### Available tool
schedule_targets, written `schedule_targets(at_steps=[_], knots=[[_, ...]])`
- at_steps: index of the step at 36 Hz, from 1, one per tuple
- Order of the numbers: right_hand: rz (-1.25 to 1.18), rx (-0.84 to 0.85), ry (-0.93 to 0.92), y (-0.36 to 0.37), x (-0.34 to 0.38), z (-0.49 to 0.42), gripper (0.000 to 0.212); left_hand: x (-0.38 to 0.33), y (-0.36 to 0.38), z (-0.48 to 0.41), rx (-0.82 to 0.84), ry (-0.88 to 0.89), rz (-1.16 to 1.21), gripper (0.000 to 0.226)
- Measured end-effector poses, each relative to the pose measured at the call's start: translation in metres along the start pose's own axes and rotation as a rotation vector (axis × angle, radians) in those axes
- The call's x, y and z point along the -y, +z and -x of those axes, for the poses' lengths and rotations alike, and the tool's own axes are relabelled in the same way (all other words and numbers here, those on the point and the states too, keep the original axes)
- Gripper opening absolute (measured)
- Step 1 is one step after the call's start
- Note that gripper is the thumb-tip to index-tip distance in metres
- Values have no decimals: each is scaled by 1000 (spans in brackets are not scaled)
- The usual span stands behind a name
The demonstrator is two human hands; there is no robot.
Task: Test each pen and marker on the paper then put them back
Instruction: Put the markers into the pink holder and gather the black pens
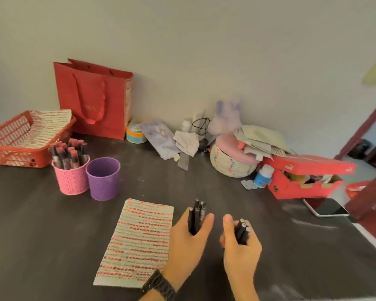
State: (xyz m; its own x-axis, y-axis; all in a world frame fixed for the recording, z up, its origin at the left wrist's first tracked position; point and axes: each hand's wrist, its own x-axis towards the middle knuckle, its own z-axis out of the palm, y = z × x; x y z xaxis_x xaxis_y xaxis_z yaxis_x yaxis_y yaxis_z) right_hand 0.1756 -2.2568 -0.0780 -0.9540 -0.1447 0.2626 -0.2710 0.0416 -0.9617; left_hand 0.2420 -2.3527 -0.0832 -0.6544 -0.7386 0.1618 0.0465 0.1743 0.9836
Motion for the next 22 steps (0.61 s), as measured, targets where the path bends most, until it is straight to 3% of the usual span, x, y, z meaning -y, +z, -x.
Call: schedule_targets(at_steps=[3, 6, 11, 22], knots=[[45, 18, -37, -6, -12, 4, 29, 7, 10, 6, 12, 58, -91, 20], [33, -2, -25, -8, -18, 2, 21, 8, 14, 7, 29, 63, -142, 19], [70, -79, 39, -6, -23, -6, 58, 6, 18, 6, -66, 104, -156, 32], [39, -40, 117, 9, -30, -16, 60, 7, 14, -7, -13, 42, -162, 30]])
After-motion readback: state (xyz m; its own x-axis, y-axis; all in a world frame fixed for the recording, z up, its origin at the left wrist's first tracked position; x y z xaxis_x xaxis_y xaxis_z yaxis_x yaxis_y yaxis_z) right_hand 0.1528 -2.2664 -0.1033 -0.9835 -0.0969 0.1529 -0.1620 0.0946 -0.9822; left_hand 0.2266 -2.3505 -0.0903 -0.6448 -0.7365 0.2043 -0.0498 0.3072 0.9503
